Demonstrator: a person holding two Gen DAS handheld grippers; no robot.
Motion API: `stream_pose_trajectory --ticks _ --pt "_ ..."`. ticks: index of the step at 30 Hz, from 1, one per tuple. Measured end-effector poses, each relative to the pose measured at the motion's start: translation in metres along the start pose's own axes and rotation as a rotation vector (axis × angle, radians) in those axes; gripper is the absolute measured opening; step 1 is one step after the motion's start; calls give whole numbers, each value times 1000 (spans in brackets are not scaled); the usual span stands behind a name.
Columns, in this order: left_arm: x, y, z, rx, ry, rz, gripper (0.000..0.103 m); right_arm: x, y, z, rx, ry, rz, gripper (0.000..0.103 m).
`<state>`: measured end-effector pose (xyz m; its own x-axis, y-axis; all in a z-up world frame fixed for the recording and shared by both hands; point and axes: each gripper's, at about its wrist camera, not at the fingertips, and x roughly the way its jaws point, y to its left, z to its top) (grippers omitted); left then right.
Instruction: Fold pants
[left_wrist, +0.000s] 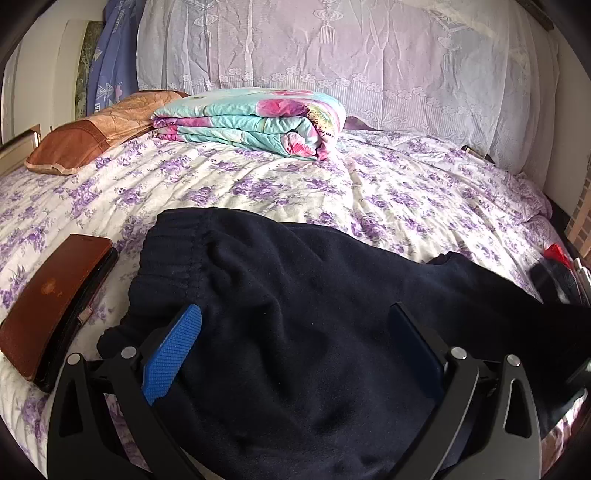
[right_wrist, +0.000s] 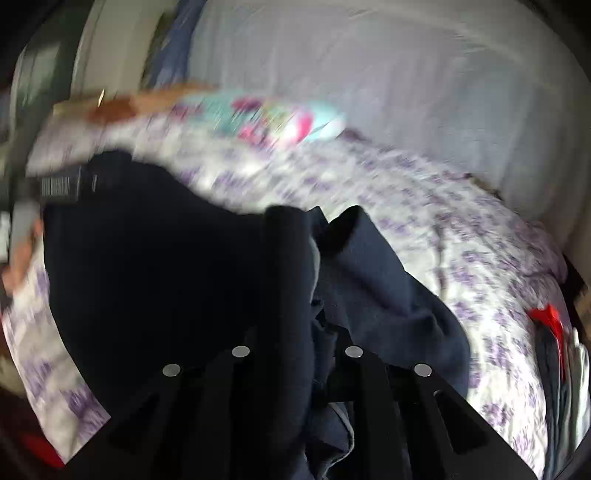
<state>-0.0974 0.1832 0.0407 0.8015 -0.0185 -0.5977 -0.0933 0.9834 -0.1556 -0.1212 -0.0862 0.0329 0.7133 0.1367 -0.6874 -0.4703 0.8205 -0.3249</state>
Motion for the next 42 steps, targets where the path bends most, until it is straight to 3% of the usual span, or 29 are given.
stream_pose_trajectory --ticks 1,2,3,6,8,10,12,14,16,18,20,22,24,26,27,28,30,31,33,36,38,40,42 --pt "0 0 0 0 1 -2 98 13 18 -4 -82 44 -37 25" --pt "1 0 0 2 2 -3 98 11 33 -7 -165 2 -131 25" --pt "1 1 0 3 2 -4 98 6 39 -7 -196 -8 -158 29" --pt "1 2 0 -2 -2 -10 98 -23 15 -4 -71 -28 6 57" --pt "-1 3 0 -15 -9 -22 98 -46 -5 -4 36 -81 124 58" --pt "-2 6 0 -30 -14 -39 98 -64 -29 -4 153 -140 178 58" --pt "-3 8 0 -41 -16 -51 98 -70 -58 -3 289 -208 130 59" --pt "-2 8 0 -40 -16 -49 98 -55 -77 -2 389 -205 32 59" --pt "-3 8 0 -31 -12 -40 98 -22 -81 -2 427 -107 16 59" --pt "-2 7 -1 -21 -8 -32 98 24 -55 -8 346 73 102 66" --pt "-2 6 -1 -16 -6 -26 98 22 -39 -7 268 30 27 66" --pt "-6 8 -3 -25 -9 -38 98 9 -44 -1 282 3 93 66" --pt "-16 16 -7 -66 -11 -81 98 -16 -54 8 326 -100 56 70" --pt "-30 23 -15 -110 -16 -106 98 -24 -62 22 321 -155 13 86" --pt "-35 25 -18 -122 -14 -91 98 -22 -61 22 310 -148 6 99" --pt "-44 28 -24 -129 -6 -86 98 -10 -58 23 286 -113 5 100" --pt "-52 33 -29 -127 34 -86 98 34 -47 15 222 45 24 100" --pt "-53 35 -31 -127 54 -71 98 47 -46 10 236 64 48 100" --pt "-47 44 -35 -143 130 -45 98 33 -59 8 300 3 86 100" --pt "-28 59 -42 -229 216 -95 98 0 -75 -10 414 -169 109 100" --pt "-25 60 -39 -242 176 -95 98 -24 -90 -19 477 -241 99 100" --pt "-14 57 -33 -244 177 -81 98 -34 -104 -27 514 -262 72 100" --pt "0 51 -25 -221 173 -57 98 -34 -112 -33 509 -193 21 100"
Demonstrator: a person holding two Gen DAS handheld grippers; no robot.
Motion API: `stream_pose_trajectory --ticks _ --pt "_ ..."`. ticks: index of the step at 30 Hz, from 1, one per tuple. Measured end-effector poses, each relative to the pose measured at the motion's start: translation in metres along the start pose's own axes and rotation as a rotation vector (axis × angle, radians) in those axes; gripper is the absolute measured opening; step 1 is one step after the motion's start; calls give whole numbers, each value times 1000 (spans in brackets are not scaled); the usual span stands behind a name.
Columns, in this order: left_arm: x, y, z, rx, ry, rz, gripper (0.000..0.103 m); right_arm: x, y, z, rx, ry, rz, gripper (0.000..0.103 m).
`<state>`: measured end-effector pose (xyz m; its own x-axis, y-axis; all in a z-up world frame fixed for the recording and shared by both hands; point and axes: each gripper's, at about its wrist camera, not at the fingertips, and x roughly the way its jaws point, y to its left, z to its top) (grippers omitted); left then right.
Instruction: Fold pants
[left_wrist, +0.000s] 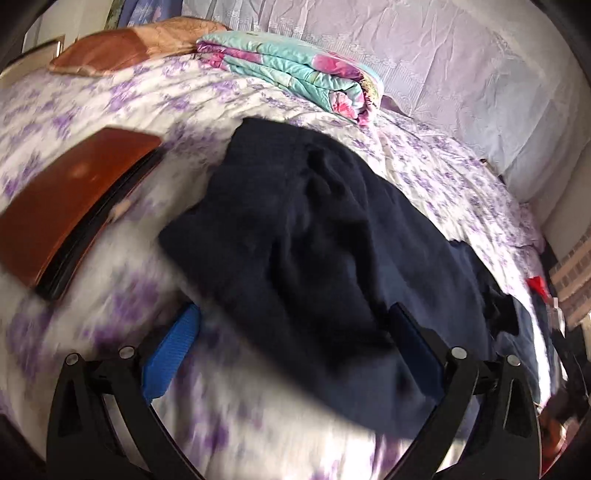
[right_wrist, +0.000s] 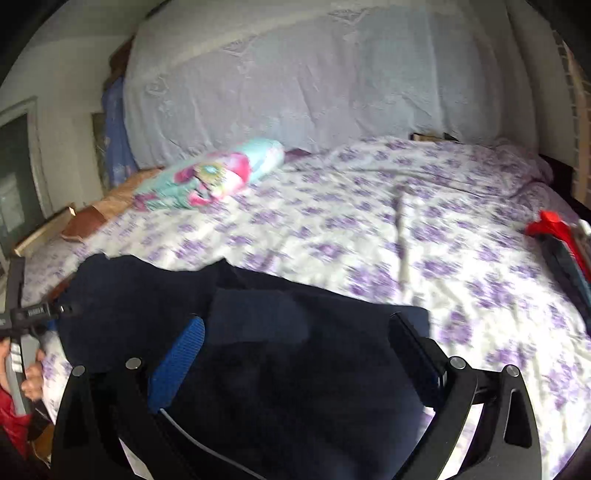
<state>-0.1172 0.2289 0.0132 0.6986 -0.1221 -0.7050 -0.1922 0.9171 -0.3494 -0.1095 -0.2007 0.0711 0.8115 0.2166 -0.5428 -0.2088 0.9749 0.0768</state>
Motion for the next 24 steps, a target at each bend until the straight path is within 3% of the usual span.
stream_pose_trajectory --ticks 3,5,9,11,12,14,15,20,24 --pt "10 -2 12 -30 27 12 99 35 4 -22 -126 230 -86 100" --pt "12 2 16 -78 28 -6 99 40 4 -29 -135 233 -94 100" --pt "7 8 15 -140 -7 -31 98 -4 -9 -26 -14 28 19 100" --pt "1 9 12 -147 -31 -22 89 -14 -18 -24 19 -12 -2 100" --pt "0 9 12 -144 -37 -7 87 -13 -21 -25 17 10 -27 100" --pt "-3 7 11 -130 -49 14 86 12 -21 -36 -36 183 -116 100" --pt "-4 4 10 -119 -54 31 86 27 -22 -43 -52 273 -119 99" --pt "-4 -19 3 -42 -114 200 89 25 -41 -44 70 266 -14 100" --pt "-6 -57 -10 129 -172 326 98 22 -40 -45 60 257 -20 99"
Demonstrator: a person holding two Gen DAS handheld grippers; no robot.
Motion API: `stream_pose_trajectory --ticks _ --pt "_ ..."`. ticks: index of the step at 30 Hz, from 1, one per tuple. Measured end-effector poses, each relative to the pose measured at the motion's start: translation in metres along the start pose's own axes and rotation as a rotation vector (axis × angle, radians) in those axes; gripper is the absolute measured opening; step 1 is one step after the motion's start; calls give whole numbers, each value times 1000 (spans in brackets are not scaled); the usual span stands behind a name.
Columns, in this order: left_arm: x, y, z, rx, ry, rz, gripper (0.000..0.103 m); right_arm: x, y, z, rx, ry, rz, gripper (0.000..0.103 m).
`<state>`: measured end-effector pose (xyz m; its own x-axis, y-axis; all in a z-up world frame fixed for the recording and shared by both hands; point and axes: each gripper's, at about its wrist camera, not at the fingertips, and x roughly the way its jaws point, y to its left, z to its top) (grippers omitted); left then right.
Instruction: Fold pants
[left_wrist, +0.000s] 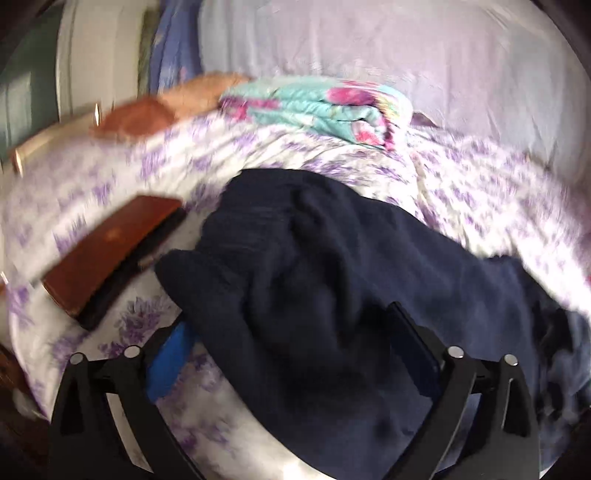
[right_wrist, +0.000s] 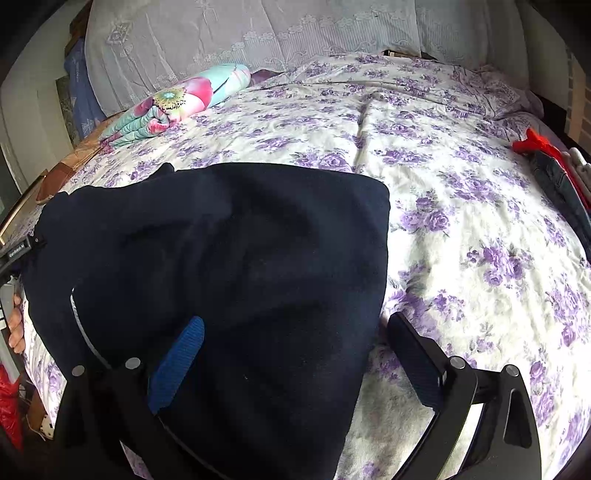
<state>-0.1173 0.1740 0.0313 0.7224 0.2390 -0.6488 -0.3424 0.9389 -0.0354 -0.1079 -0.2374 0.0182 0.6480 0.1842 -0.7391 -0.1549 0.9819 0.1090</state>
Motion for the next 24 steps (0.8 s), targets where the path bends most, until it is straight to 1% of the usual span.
stream_pose_trajectory --ticks 2,3,4,5,8,12,13,14,17,18,19,20,21,22,24 --pt "-2 -20 -8 98 -15 32 98 0 -1 0 2 -3 4 99" --pt "-2 -27 -11 137 -17 48 98 0 -2 1 5 -6 6 99" --pt "-3 -34 -15 175 -30 80 98 -1 -3 0 8 -10 8 99" --pt "-4 -38 -17 197 -45 97 98 0 -3 1 9 -13 7 99" --pt "-6 -41 -19 228 -56 83 98 -1 -3 1 8 -16 4 99" --pt "-6 -37 -18 195 -33 44 98 -3 -4 0 9 -24 3 99" --pt "-5 -35 -18 185 -27 32 98 -6 -4 -1 11 -43 -1 99" --pt "-5 -35 -18 181 -25 27 98 -14 -4 -2 16 -86 -8 99" --pt "-5 -36 -20 181 -24 27 98 -46 0 -10 -5 -256 -15 99" --pt "-4 -37 -20 182 -24 28 98 -53 3 -12 -29 -285 -18 100" --pt "-4 -37 -20 182 -23 30 98 -54 7 -13 -66 -282 -38 100" --pt "-4 -37 -20 182 -22 31 98 -45 15 -12 -125 -222 -92 100" --pt "-4 -38 -20 183 -22 31 98 -30 22 -12 -184 -132 -146 99" --pt "-4 -37 -20 182 -23 32 98 -14 29 -13 -232 -45 -180 99" --pt "-3 -37 -20 181 -24 31 98 -20 28 -10 -212 -91 -176 99"
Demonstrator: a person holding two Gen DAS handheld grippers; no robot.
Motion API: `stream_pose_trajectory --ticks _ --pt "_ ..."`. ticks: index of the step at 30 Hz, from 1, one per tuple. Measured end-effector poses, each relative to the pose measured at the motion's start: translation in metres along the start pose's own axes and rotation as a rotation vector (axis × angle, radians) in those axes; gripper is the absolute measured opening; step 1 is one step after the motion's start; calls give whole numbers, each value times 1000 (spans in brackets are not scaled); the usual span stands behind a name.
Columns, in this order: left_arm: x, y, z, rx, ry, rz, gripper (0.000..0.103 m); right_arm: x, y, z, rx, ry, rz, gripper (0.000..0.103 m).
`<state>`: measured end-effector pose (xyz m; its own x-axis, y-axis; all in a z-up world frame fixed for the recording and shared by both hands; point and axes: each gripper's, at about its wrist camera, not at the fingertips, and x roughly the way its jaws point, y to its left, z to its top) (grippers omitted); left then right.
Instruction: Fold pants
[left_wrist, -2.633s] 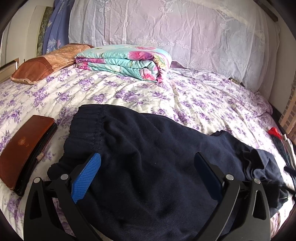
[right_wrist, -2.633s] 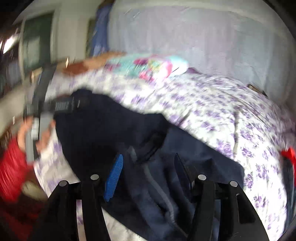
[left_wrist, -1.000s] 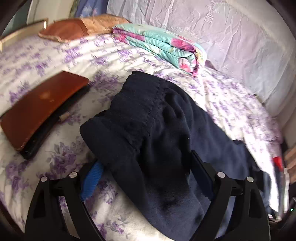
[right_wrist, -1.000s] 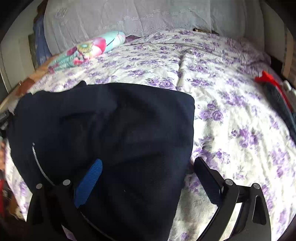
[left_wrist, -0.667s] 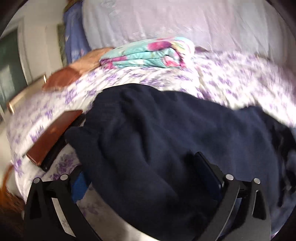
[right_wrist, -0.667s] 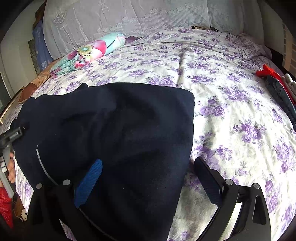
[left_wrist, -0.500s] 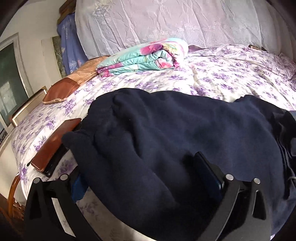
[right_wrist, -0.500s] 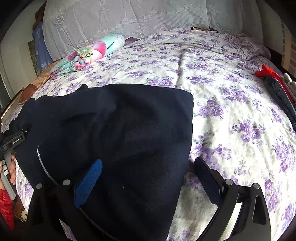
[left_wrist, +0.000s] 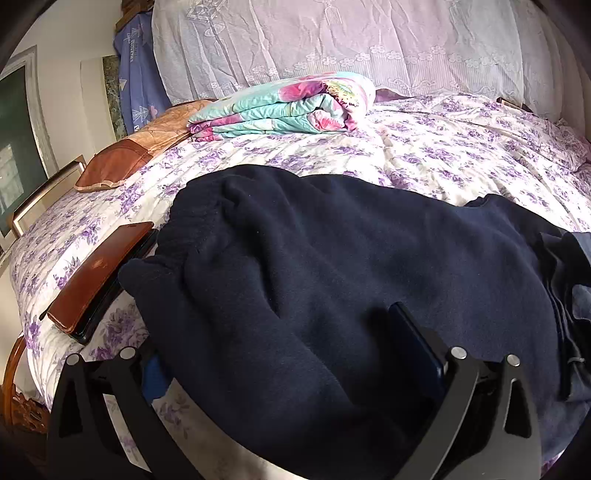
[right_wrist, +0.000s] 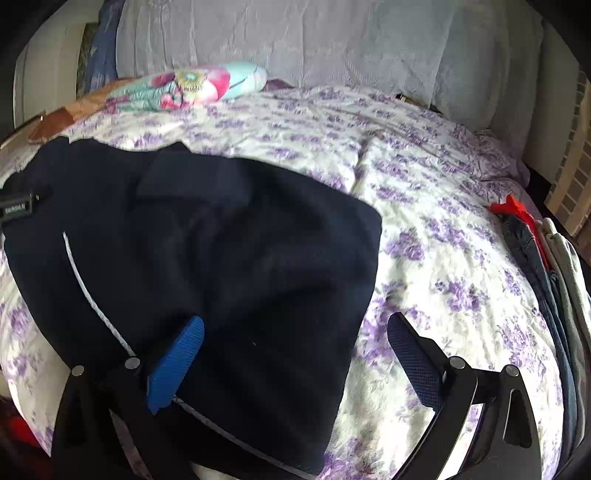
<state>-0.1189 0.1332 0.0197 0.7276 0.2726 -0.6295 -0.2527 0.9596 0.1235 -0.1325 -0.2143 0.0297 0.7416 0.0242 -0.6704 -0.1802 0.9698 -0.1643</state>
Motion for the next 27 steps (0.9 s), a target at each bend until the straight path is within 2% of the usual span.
stream_pose_trajectory --ticks 3,6,8,10,12,15,19,22,23,25,27 --pt "0 0 0 0 1 -1 98 -3 0 -3 2 -30 -5 99" --pt "0 0 0 -2 5 -6 98 -21 -3 -10 7 -136 24 99" --pt "2 2 2 -15 24 -35 98 -17 -3 -11 -3 -105 30 99" --pt "6 9 4 -65 62 -112 98 -8 1 -7 -17 -47 23 99" --pt "9 16 7 -107 76 -158 98 -6 0 -6 -8 -39 41 99" --pt "16 35 18 -185 110 -295 98 -5 -11 -7 48 -38 116 99" --pt "33 85 21 -449 156 -567 98 -3 -30 -11 165 -40 201 99" --pt "42 115 9 -646 147 -751 98 2 -39 -12 225 -21 231 99" --pt "44 120 5 -683 139 -793 98 3 -40 -12 233 -14 242 99" --pt "46 124 0 -706 124 -840 98 4 -39 -12 233 -12 252 99" --pt "44 120 1 -678 121 -831 98 3 -38 -12 224 -22 256 99"
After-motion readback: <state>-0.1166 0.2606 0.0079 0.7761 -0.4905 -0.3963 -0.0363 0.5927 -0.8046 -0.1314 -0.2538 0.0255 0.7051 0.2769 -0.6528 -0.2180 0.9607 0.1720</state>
